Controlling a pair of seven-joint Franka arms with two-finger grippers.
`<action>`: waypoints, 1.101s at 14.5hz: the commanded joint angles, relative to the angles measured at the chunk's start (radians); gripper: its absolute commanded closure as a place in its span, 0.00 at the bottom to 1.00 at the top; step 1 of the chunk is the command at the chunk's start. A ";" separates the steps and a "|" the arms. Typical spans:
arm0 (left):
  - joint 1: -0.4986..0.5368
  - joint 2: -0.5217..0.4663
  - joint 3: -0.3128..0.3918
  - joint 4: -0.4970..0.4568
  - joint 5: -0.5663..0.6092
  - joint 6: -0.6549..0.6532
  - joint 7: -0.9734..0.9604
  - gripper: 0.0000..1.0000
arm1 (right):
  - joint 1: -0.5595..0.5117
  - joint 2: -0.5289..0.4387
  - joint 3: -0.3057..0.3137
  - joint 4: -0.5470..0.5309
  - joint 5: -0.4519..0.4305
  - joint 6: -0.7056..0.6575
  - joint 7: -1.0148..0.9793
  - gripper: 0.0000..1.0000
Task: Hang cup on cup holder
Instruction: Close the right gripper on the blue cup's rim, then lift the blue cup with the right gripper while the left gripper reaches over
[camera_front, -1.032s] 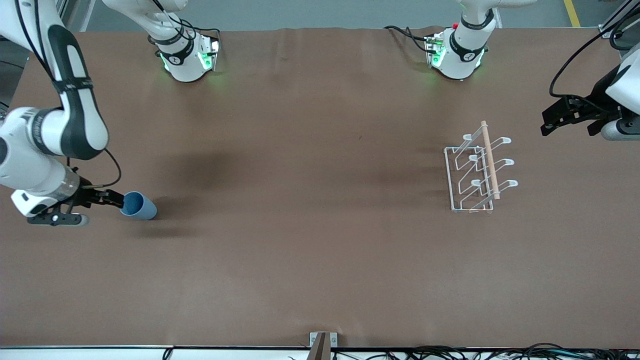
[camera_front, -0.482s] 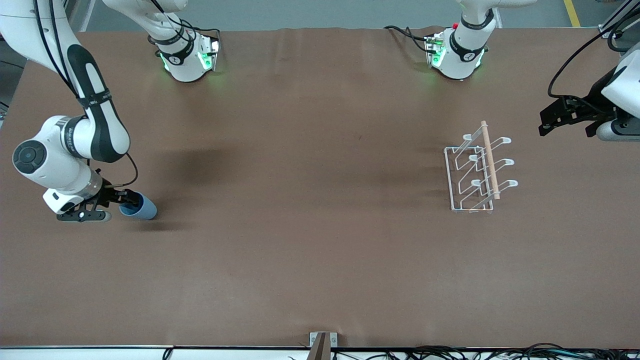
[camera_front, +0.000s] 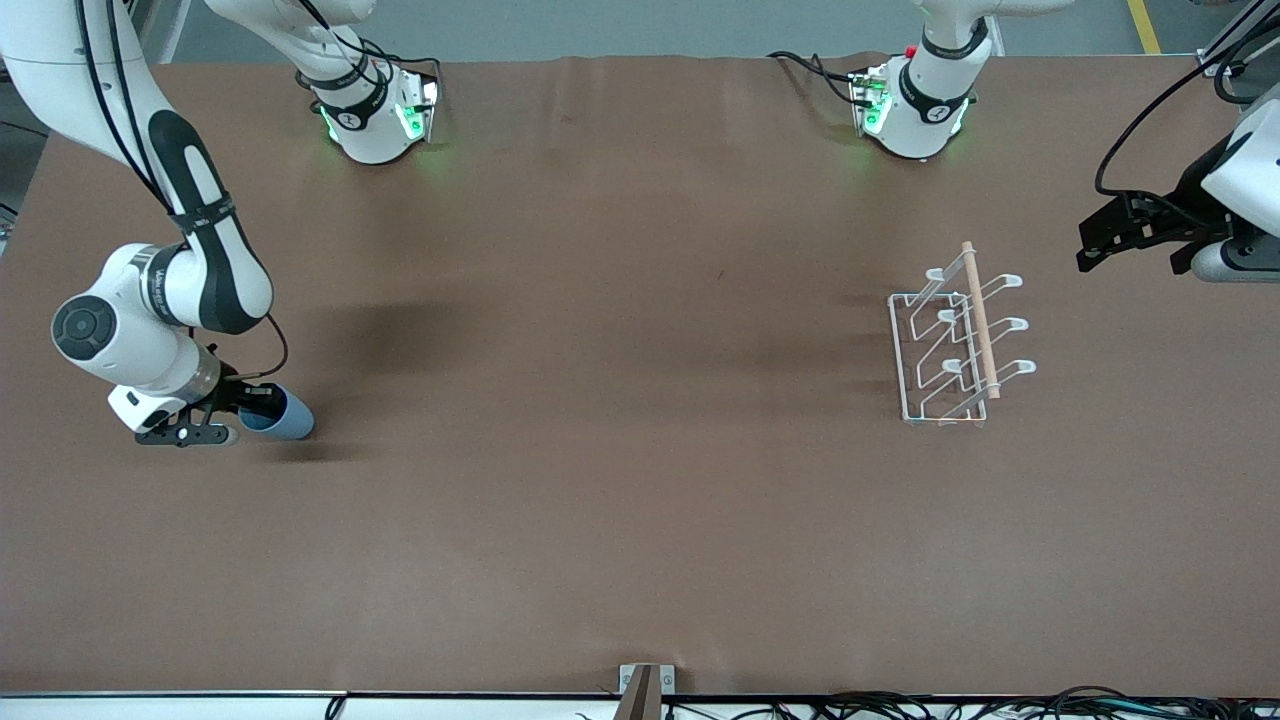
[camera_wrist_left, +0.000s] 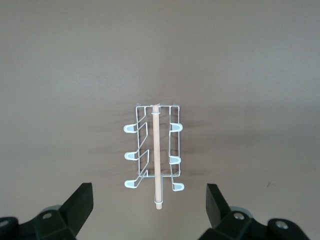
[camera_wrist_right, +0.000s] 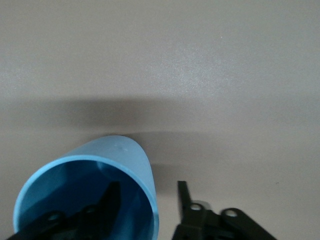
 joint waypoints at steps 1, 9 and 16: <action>0.001 0.006 -0.002 0.013 -0.002 -0.002 0.013 0.01 | -0.012 -0.005 0.010 0.014 0.008 -0.011 -0.007 1.00; 0.000 0.008 -0.004 0.013 -0.002 -0.002 0.013 0.01 | 0.005 -0.103 0.037 0.106 0.181 -0.325 -0.014 1.00; 0.007 0.021 -0.001 0.017 -0.054 0.001 0.163 0.01 | 0.038 -0.235 0.079 0.106 0.693 -0.729 -0.028 0.99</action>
